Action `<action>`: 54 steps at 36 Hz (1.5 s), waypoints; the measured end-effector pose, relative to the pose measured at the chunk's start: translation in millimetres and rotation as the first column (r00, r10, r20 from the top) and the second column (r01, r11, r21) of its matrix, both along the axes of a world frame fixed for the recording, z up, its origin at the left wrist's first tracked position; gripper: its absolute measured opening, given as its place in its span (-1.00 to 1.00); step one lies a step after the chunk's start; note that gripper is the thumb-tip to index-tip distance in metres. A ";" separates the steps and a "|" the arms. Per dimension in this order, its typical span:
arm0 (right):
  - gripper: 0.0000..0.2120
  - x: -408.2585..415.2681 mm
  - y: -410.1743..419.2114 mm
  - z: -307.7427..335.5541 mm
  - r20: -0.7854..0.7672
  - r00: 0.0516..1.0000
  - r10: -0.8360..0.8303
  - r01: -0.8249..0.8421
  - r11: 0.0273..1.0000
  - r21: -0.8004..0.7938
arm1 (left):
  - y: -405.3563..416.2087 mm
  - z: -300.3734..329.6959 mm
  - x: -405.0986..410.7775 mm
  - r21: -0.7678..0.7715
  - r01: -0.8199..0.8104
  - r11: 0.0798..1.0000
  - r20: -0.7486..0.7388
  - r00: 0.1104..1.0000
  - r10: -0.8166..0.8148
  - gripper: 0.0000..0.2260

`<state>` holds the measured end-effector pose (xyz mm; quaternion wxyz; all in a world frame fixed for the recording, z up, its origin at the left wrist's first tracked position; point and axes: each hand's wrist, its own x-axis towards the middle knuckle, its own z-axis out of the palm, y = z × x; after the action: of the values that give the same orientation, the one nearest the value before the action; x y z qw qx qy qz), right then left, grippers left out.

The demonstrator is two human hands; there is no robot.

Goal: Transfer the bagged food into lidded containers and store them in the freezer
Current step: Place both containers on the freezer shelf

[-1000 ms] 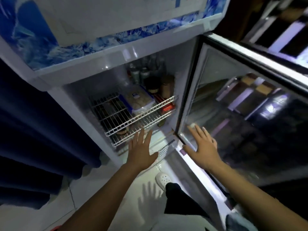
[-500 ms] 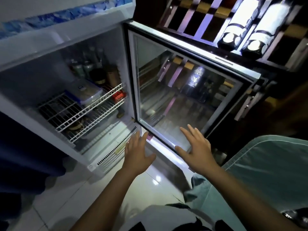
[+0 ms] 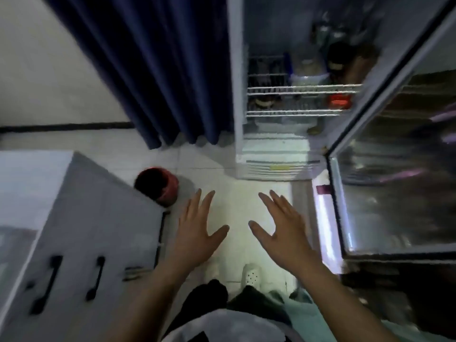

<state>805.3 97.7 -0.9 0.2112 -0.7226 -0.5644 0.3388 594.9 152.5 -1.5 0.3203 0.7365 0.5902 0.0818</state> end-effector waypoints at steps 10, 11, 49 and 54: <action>-0.36 -152.3 1.0 17.8 0.005 0.852 0.524 -0.522 0.848 0.092 | -130.1 22.3 -171.9 0.026 -0.582 0.813 0.037 0.813 0.581 -0.27; -0.36 -168.5 -3.4 19.0 0.002 0.829 0.559 -0.556 0.825 0.097 | -146.2 23.8 -185.7 0.036 -0.614 0.788 0.039 0.789 0.613 -0.27; -0.40 -705.3 -92.1 31.0 -0.081 -0.050 0.995 -0.995 -0.043 0.095 | -372.9 27.2 -583.2 -0.320 -0.923 -0.212 0.258 -0.300 0.918 -0.31; -0.50 -745.7 -77.0 23.0 -0.510 0.170 0.843 -0.982 0.190 -0.013 | -356.8 26.8 -612.8 -0.625 -0.738 -0.255 0.347 -0.555 0.756 -0.44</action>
<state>59.5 20.7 22.1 -0.0621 -0.1616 -0.7621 0.6238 -17.9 -204.3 25.3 0.3234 -0.1558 0.7386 0.5706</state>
